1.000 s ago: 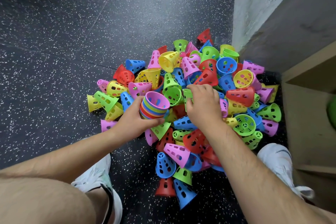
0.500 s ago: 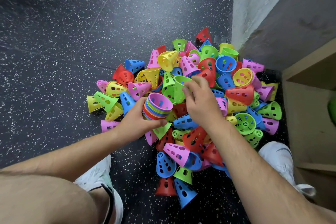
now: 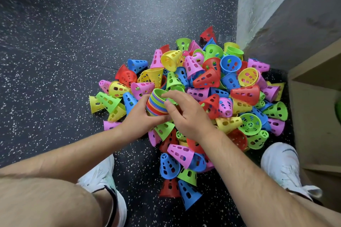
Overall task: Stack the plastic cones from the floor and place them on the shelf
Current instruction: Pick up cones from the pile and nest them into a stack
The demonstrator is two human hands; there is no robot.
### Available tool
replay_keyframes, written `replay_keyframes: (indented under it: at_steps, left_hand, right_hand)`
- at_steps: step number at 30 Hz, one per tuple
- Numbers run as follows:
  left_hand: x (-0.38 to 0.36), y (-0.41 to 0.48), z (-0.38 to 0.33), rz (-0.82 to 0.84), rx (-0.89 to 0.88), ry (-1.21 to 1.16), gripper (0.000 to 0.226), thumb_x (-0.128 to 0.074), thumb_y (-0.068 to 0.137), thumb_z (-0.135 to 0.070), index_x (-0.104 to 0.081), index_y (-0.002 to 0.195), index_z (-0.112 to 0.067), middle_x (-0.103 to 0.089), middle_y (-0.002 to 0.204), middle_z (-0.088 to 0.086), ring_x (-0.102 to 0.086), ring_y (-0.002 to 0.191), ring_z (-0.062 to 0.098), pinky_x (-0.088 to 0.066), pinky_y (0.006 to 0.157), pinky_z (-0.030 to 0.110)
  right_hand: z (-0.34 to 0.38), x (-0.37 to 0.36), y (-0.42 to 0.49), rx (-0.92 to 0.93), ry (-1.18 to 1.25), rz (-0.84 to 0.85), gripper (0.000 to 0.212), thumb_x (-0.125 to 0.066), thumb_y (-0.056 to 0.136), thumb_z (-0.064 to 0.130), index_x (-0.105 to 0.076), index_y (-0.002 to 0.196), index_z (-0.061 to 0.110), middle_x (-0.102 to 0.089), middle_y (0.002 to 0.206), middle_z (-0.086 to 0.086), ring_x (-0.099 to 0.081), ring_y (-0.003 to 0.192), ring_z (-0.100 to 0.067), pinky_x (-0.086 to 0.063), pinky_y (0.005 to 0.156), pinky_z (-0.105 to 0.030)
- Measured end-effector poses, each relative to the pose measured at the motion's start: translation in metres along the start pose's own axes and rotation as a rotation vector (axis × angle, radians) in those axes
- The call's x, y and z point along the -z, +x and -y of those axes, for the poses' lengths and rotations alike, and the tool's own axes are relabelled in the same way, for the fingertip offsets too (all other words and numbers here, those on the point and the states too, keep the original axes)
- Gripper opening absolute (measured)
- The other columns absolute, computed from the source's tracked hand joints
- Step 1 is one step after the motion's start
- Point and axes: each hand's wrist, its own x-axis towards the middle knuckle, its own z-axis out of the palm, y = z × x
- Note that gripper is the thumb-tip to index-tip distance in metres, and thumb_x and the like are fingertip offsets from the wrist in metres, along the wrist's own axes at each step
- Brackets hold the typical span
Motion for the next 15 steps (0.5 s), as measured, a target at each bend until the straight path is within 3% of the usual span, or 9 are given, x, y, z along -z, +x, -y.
replay_keyframes:
  at_steps: [4,8,11,15]
  left_hand:
    - [0.000,0.003,-0.005,0.005,0.003,0.000,0.063,-0.089,0.078,-0.014,-0.052,0.128,-0.013,-0.072,0.105,0.004,-0.069,0.082,-0.003,-0.053,0.072,0.015]
    - [0.000,0.014,-0.027,0.046,-0.048,0.036,0.067,-0.092,0.074,-0.016,-0.052,0.128,-0.015,-0.072,0.110,0.012,-0.071,0.088,0.007,-0.059,0.076,0.025]
    - [-0.002,0.023,-0.050,0.107,-0.056,0.077,0.076,-0.098,0.068,-0.024,-0.052,0.128,-0.019,-0.073,0.108,0.009,-0.071,0.085,0.008,-0.061,0.077,0.032]
    - [-0.008,0.034,-0.079,0.216,-0.091,0.189,0.074,-0.097,0.068,-0.018,-0.051,0.125,-0.024,-0.071,0.112,0.002,-0.069,0.091,0.001,-0.057,0.080,0.019]
  right_hand:
    - [0.008,0.010,0.004,-0.092,0.020,0.016,0.040,-0.046,0.101,0.041,-0.053,0.137,0.025,-0.059,0.130,0.006,-0.048,0.123,-0.007,-0.039,0.104,-0.030]
    - [0.020,0.052,0.031,-0.038,-0.187,0.130,0.052,-0.042,0.100,0.048,-0.047,0.143,0.019,-0.055,0.142,0.001,-0.046,0.132,-0.015,-0.033,0.109,-0.030]
    - [0.028,0.102,0.041,0.020,-0.364,0.245,0.054,-0.037,0.102,0.054,-0.044,0.144,0.021,-0.052,0.145,0.002,-0.047,0.133,-0.016,-0.038,0.110,-0.038]
    - [0.020,0.167,0.033,-0.048,-0.542,0.363,0.038,-0.038,0.103,0.048,-0.052,0.130,0.024,-0.061,0.127,0.006,-0.055,0.117,-0.014,-0.046,0.096,-0.037]
